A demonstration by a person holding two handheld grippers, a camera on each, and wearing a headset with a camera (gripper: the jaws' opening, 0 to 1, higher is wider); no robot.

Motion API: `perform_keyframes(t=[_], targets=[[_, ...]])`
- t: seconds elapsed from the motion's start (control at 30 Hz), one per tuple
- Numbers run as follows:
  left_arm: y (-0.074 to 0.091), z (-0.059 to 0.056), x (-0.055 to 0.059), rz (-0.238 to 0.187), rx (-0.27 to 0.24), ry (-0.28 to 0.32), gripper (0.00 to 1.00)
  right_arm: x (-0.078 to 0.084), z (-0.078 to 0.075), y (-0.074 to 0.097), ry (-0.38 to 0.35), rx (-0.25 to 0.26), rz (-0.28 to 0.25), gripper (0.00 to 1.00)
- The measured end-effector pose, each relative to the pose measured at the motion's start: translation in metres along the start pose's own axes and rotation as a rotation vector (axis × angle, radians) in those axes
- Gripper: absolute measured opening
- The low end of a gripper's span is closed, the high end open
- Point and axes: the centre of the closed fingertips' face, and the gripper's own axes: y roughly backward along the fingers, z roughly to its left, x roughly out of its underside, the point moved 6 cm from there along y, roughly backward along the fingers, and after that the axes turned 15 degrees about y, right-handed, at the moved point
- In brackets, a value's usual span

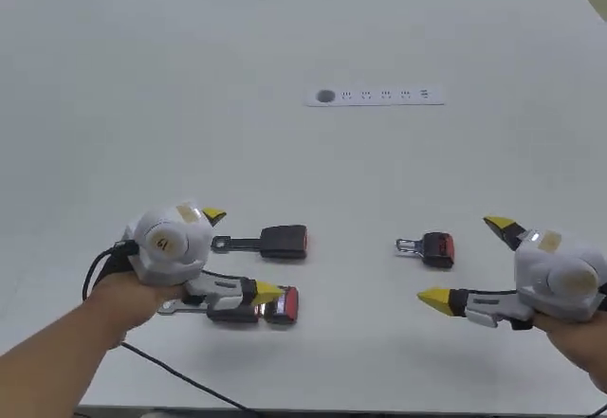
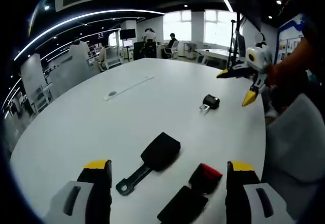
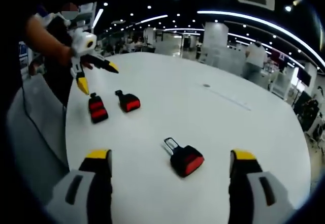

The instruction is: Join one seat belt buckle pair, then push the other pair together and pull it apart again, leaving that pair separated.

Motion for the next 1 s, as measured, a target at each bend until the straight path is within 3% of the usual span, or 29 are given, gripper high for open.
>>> perform_keyframes(t=[0.13,0.37,0.43,0.5,0.77,1.0], targets=[[0.017,-0.003,0.002,-0.048,-0.009,0.027,0.99,-0.008,0.012,0.013,0.039,0.011,-0.015,0.99],[0.034,-0.009,0.01,-0.048,0.025,0.028,1.0,-0.011,0.024,0.024,0.027,0.021,-0.013,0.99],[0.037,-0.014,0.016,-0.016,0.04,-0.004,1.0,-0.011,0.029,0.028,0.026,0.016,-0.015,1.0],[0.04,-0.017,0.02,-0.01,0.044,-0.006,0.99,-0.012,0.037,0.032,0.036,0.012,-0.02,1.0],[0.05,-0.023,0.031,-0.011,0.055,0.026,0.98,-0.004,0.046,0.038,0.023,0.01,-0.007,1.0],[0.053,-0.021,0.038,-0.025,0.04,0.074,0.98,-0.002,0.049,0.038,-0.002,0.019,-0.004,1.0]])
